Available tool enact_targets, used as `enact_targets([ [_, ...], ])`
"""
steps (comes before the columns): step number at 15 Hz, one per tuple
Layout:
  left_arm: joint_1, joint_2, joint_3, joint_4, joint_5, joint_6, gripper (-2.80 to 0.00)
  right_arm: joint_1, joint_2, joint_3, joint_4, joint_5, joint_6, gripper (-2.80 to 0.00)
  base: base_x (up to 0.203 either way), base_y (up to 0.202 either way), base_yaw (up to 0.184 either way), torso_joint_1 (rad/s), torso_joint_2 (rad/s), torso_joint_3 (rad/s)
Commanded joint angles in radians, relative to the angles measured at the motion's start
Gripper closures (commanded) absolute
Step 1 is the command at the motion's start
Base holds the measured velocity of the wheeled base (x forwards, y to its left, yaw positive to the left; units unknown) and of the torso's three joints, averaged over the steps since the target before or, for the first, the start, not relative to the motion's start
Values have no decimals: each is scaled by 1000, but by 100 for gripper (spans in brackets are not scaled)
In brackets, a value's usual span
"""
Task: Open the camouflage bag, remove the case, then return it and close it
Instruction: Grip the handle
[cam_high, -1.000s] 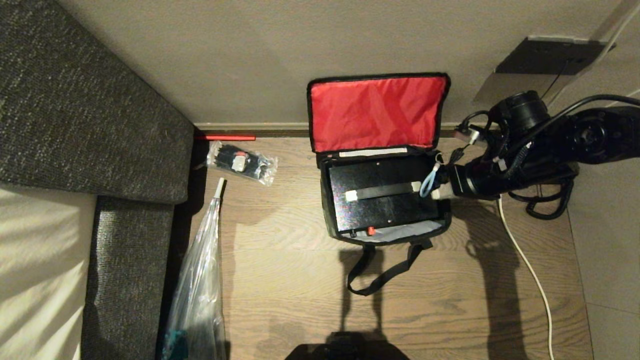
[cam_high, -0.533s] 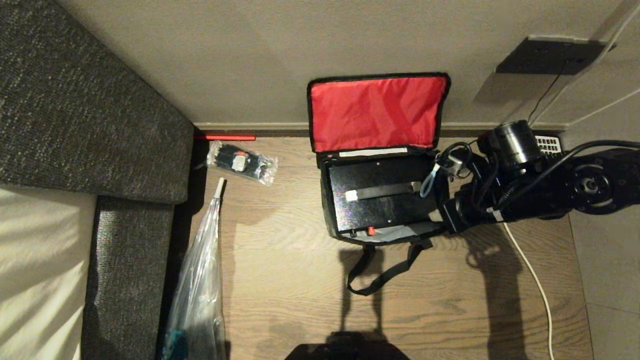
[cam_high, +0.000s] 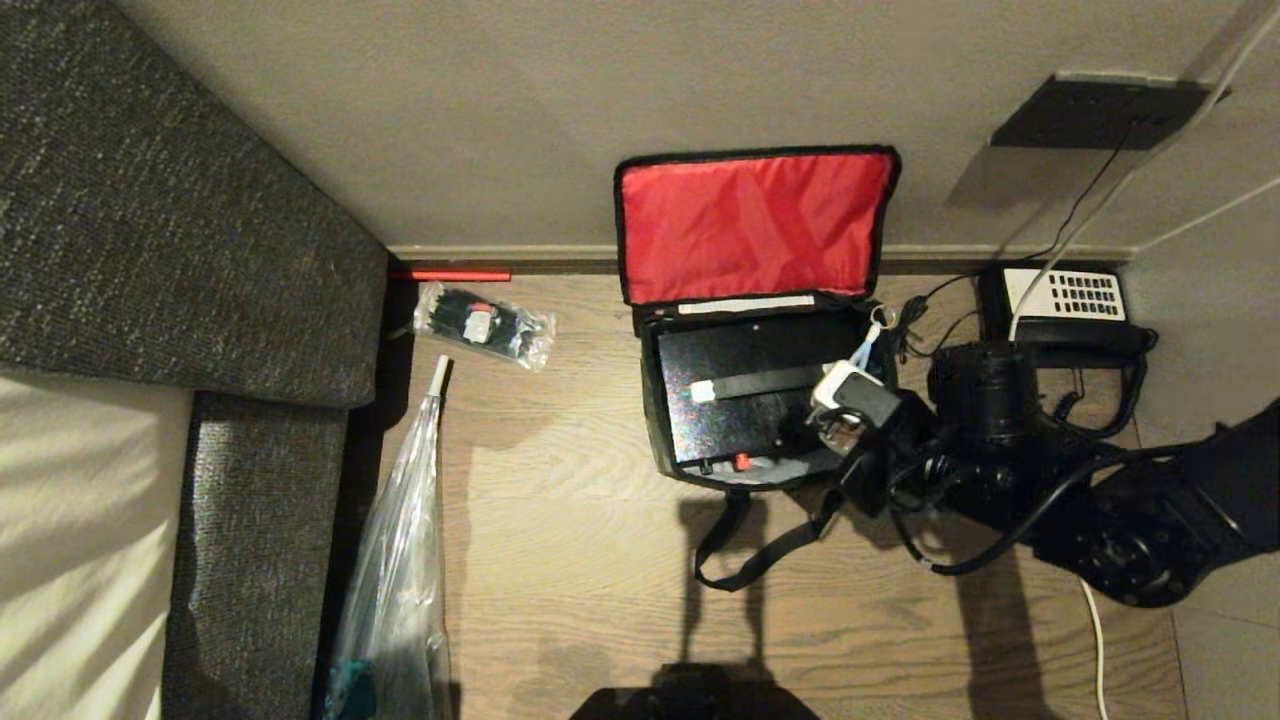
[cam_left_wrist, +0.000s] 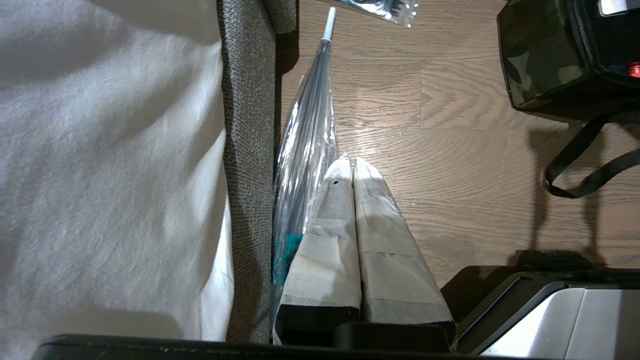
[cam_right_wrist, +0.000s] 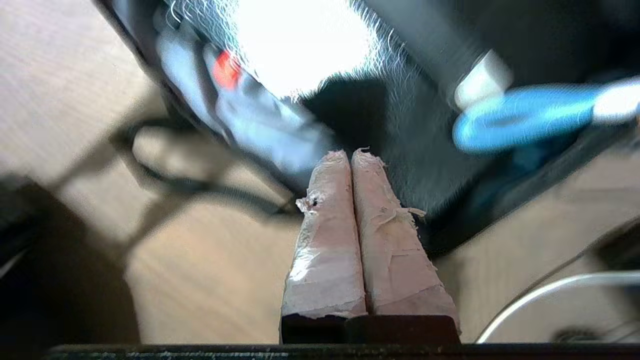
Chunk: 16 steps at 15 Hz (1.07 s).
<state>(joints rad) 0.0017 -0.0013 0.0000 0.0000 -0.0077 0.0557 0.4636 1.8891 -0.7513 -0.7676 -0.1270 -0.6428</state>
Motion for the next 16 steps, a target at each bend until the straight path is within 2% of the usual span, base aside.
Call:
enact_targets([
  [1, 0, 1, 2, 0, 0, -1, 0, 61, 82, 39, -228, -76, -33, 0, 0, 0, 0, 0, 0, 0],
  [4, 0, 1, 2, 0, 0, 0, 0, 87, 164, 82, -441, -97, -132, 0, 0, 0, 0, 0, 0, 0],
  [7, 0, 1, 2, 0, 0, 1, 0, 86, 201, 97, -487, -101, -196, 0, 0, 0, 0, 0, 0, 0],
  [10, 0, 1, 2, 0, 0, 0, 0, 81, 262, 154, -626, -99, -217, 0, 0, 0, 0, 0, 0, 0],
  [16, 0, 1, 2, 0, 0, 1, 0, 58, 333, 144, -691, -51, -302, 0, 0, 0, 0, 0, 0, 0],
])
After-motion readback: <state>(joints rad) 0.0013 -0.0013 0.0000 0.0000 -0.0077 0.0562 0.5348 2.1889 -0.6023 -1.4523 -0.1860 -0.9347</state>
